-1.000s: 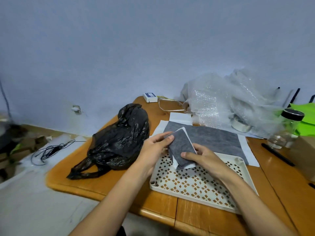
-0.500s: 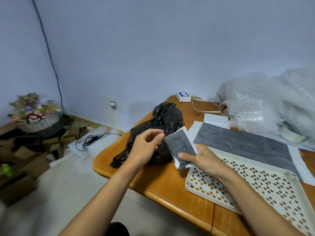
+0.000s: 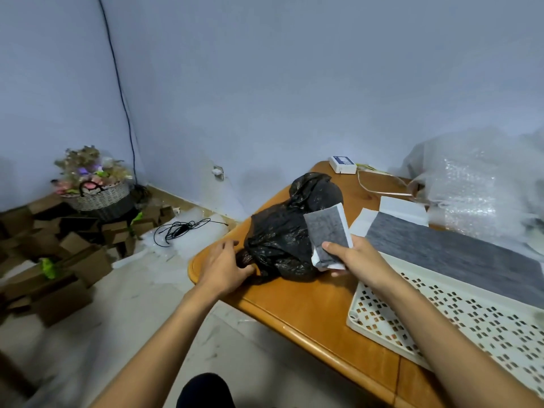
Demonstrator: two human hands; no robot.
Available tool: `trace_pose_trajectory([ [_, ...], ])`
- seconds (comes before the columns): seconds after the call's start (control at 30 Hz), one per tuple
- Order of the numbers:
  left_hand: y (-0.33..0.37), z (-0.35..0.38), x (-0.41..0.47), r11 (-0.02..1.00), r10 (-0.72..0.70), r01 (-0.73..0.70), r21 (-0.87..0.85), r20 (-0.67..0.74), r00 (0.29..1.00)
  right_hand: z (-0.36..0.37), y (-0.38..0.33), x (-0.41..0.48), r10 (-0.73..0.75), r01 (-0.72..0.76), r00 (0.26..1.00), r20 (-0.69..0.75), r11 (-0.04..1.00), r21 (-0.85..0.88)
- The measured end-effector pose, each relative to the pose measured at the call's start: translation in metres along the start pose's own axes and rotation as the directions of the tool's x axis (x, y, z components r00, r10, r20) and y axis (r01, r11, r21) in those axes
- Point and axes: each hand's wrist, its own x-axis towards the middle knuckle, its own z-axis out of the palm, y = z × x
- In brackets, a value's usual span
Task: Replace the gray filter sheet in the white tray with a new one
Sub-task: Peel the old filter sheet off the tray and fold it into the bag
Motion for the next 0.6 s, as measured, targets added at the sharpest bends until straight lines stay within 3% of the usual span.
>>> trace_pose_trajectory([
  [0.17, 0.010, 0.003, 0.004, 0.979, 0.094, -0.093, -0.184, -0.003, 0.996, 0.004, 0.001, -0.012, 0.041, -0.029, 0.962, 0.268, 0.998, -0.051],
  [0.27, 0.017, 0.005, 0.002, 0.945, 0.154, -0.159, -0.287, -0.043, 0.987, 0.008, 0.006, -0.014, 0.051, -0.028, 0.954, 0.297, 0.996, -0.081],
  [0.33, 0.019, 0.006, 0.002, 0.908, 0.129, -0.141, -0.395, -0.058, 0.990, 0.008, 0.007, -0.013, 0.033, -0.015, 0.974, 0.224, 0.996, -0.083],
  [0.43, 0.015, 0.006, 0.004, 0.781, 0.008, -0.030, -0.624, -0.038, 0.999, -0.003, 0.008, -0.009, 0.004, -0.004, 1.000, 0.003, 1.000, -0.020],
  [0.6, 0.002, 0.004, 0.017, 0.728, -0.189, 0.071, -0.682, -0.099, 0.977, -0.039, 0.016, -0.003, 0.087, -0.019, 0.954, -0.286, 0.972, 0.234],
])
